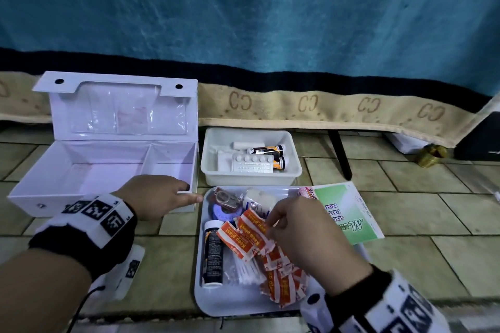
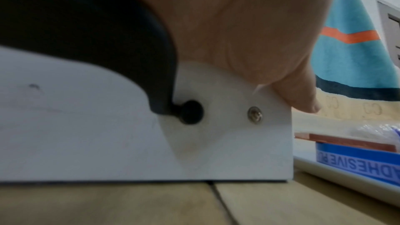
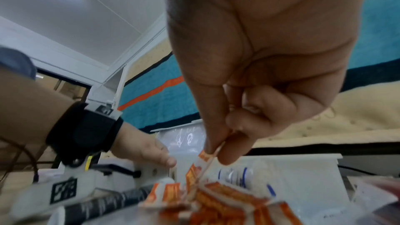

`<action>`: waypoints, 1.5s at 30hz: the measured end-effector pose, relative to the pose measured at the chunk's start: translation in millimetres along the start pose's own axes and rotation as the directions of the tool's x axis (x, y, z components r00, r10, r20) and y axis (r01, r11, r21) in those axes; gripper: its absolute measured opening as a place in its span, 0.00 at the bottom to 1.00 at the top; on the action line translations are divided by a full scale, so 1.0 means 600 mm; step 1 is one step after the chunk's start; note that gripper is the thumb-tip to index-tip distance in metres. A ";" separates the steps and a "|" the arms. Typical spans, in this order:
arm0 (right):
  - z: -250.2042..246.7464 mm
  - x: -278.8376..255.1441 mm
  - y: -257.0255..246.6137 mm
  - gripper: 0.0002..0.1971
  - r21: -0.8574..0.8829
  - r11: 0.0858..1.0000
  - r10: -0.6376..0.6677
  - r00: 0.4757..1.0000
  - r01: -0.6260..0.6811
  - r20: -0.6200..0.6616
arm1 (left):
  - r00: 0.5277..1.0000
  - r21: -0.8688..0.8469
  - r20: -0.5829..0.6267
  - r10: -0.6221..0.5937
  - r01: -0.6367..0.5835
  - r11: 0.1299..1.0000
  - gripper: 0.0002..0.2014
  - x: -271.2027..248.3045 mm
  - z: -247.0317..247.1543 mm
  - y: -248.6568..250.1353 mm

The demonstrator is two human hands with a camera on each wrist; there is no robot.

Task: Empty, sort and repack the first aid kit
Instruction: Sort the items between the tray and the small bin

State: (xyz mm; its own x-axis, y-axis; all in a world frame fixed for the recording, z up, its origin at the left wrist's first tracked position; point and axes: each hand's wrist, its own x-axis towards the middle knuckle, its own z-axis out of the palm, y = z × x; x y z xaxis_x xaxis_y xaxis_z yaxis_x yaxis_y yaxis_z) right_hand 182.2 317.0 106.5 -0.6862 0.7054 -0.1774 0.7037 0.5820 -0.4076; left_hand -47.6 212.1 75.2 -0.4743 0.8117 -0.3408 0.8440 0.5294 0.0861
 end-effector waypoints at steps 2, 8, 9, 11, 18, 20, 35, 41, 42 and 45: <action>0.012 -0.001 -0.006 0.07 -0.100 0.994 -0.047 0.998 0.044 -0.029 | 1.000 0.001 0.000 0.001 -0.001 1.000 0.23 0.000 0.000 0.000; 0.020 -0.006 -0.025 0.10 -0.244 0.956 -0.184 0.980 0.162 -0.072 | 1.000 -0.011 -0.008 0.001 -0.001 1.000 0.23 0.001 0.002 -0.002; 0.019 -0.005 -0.027 0.10 -0.243 0.955 -0.192 0.979 0.170 -0.068 | 1.000 -0.014 -0.008 0.000 0.000 1.000 0.23 0.001 0.002 -0.002; 0.020 -0.002 -0.029 0.09 -0.253 0.951 -0.195 0.980 0.180 -0.036 | 1.000 -0.008 -0.012 0.002 -0.002 1.000 0.23 0.001 0.002 -0.003; 0.007 -0.006 -0.034 0.12 -0.310 0.928 -0.169 0.976 0.205 0.138 | 1.000 -0.029 -0.001 0.008 -0.008 1.000 0.23 0.000 0.000 -0.002; -0.020 -0.003 -0.041 0.13 -0.282 0.941 -0.152 0.979 0.186 0.138 | 1.000 -0.026 0.005 0.007 -0.007 1.000 0.23 -0.001 -0.001 -0.003; -0.053 0.258 -0.038 0.18 -0.600 0.738 -0.138 0.939 0.310 0.315 | 0.995 -0.007 -0.047 0.085 -0.086 0.996 0.26 0.006 0.009 -0.014; -0.024 0.280 -0.045 0.15 -0.635 0.717 -0.181 0.956 0.289 0.231 | 0.993 -0.016 -0.063 0.099 -0.100 0.995 0.26 0.006 0.012 -0.016; -0.021 0.282 -0.047 0.15 -0.641 0.713 -0.174 0.957 0.286 0.234 | 0.993 -0.019 -0.067 0.101 -0.102 0.995 0.26 0.006 0.012 -0.016; -0.019 0.278 -0.050 0.15 -0.632 0.720 -0.164 0.955 0.288 0.248 | 0.992 -0.020 -0.071 0.100 -0.102 0.995 0.26 0.007 0.013 -0.016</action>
State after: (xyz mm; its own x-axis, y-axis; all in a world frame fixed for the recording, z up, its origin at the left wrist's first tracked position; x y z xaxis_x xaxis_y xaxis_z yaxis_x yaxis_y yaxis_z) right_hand 48.6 422.1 99.6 -0.8164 0.4775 -0.3247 0.4253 0.8776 0.2213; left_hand -55.7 208.3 65.9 -0.4037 0.8762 -0.2632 0.8828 0.4487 0.1395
